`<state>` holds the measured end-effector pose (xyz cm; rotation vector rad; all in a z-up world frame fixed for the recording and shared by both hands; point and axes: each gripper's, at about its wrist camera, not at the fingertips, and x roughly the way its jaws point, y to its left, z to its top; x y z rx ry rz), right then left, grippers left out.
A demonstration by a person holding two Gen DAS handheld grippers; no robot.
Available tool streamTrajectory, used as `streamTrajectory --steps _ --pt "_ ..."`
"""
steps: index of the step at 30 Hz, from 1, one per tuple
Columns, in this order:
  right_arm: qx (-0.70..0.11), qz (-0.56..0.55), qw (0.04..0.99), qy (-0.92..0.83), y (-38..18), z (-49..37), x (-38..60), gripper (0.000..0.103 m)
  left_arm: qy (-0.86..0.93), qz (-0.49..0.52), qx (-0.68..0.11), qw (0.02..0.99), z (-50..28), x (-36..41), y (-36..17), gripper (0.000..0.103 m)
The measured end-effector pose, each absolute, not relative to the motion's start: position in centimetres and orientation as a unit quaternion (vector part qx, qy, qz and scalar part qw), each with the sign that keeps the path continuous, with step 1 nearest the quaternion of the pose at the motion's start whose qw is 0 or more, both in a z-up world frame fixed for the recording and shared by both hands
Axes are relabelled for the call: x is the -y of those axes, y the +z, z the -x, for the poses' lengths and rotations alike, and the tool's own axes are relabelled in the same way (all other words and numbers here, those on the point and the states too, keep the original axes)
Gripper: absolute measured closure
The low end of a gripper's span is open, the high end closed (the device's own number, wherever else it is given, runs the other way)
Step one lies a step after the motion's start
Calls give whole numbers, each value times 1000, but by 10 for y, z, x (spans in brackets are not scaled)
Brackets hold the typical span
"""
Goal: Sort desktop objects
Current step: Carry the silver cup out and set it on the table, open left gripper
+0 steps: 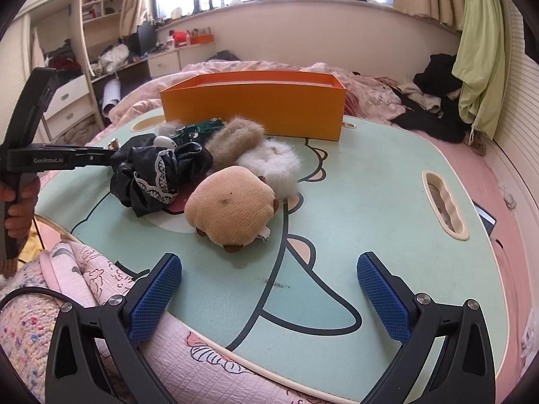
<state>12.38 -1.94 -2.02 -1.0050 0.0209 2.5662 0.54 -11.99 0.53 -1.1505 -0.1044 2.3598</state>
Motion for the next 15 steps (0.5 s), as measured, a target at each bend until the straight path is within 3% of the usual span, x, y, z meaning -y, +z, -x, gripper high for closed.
streamTrajectory --steps 4,9,11,13,15 --pt "-10 359 195 913 -20 -124 20 0 866 410 48 282 -27 127 16 71" --pt "-14 363 200 910 -20 -124 20 0 866 395 3 306 -48 103 19 71" --pt "-22 372 197 907 -19 -124 19 0 859 408 6 309 -46 94 15 65" --pt "-52 373 174 910 -10 -121 13 0 852 421 10 313 -46 85 10 45" --pt "-70 351 172 918 12 -116 7 0 863 403 -1 303 -51 78 10 33"
